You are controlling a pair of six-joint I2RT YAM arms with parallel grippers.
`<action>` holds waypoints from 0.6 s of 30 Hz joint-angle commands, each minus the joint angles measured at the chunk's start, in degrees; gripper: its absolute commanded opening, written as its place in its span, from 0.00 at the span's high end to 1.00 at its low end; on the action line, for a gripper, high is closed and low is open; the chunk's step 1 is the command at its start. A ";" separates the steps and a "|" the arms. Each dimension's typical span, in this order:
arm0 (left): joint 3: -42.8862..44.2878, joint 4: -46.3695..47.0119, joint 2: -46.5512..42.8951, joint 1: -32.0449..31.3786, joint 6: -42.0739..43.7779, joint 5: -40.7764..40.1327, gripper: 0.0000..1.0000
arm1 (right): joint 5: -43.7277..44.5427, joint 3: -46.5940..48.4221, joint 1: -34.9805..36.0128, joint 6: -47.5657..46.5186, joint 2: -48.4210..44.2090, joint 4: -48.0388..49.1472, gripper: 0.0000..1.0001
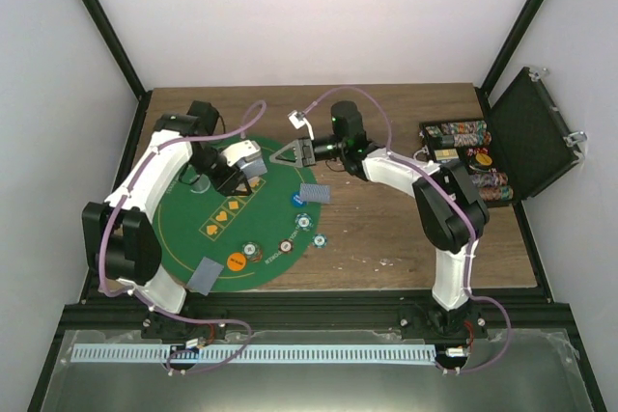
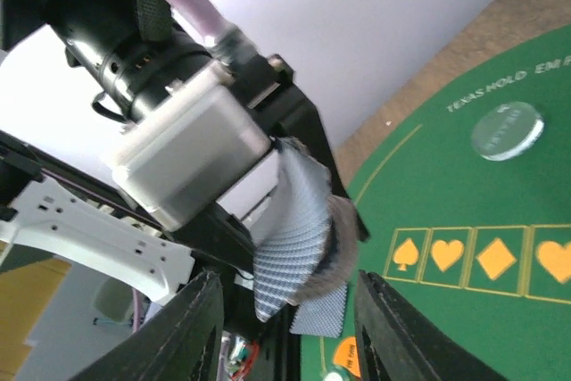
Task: Distribute texas hold em gaming equipment
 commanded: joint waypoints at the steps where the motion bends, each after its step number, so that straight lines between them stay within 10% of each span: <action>1: 1.00 -0.33 0.46 -0.20 1.09 1.57 0.52 | -1.27 2.66 1.29 5.31 1.41 6.82 0.59; 18: 0.72 0.33 0.63 -0.21 1.11 1.37 0.52 | 0.94 7.09 4.14 6.58 6.13 5.69 0.77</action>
